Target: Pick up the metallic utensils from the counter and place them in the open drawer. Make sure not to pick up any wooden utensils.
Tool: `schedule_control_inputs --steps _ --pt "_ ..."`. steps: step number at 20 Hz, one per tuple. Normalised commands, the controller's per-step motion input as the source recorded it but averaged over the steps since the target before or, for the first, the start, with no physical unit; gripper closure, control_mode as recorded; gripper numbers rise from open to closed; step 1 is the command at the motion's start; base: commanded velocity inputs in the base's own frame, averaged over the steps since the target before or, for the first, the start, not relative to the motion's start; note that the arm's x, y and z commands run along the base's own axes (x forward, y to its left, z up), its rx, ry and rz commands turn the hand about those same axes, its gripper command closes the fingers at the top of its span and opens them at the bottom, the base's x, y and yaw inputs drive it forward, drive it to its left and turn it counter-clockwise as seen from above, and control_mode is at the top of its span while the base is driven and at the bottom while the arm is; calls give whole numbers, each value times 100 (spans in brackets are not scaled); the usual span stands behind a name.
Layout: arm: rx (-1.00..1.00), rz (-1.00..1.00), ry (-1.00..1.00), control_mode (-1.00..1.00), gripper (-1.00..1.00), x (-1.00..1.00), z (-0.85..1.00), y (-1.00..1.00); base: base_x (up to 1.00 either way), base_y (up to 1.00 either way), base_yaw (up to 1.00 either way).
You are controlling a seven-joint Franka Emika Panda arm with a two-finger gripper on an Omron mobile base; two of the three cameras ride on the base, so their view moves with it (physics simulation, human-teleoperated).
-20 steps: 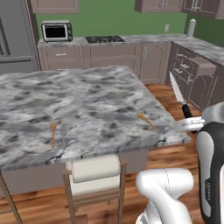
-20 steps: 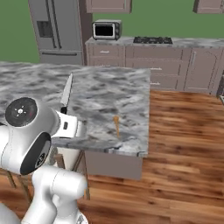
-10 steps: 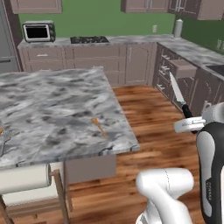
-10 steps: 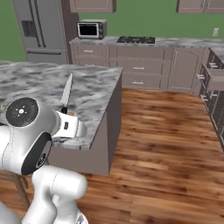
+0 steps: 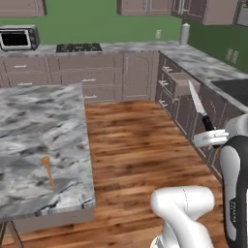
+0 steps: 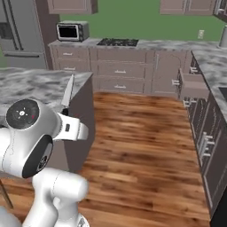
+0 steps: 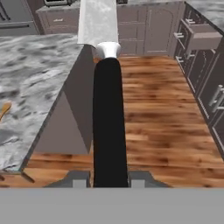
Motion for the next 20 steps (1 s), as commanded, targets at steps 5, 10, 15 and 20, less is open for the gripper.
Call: schedule_control_inputs --steps 5,10,15,20 --pt "0 0 0 100 100 0 0 0 100 -62 0" --pt "0 0 0 100 100 0 0 0 100 -45 0" --pt "0 0 0 100 100 0 0 0 100 -42 0" --pt "0 0 0 100 100 0 0 0 67 -63 0"
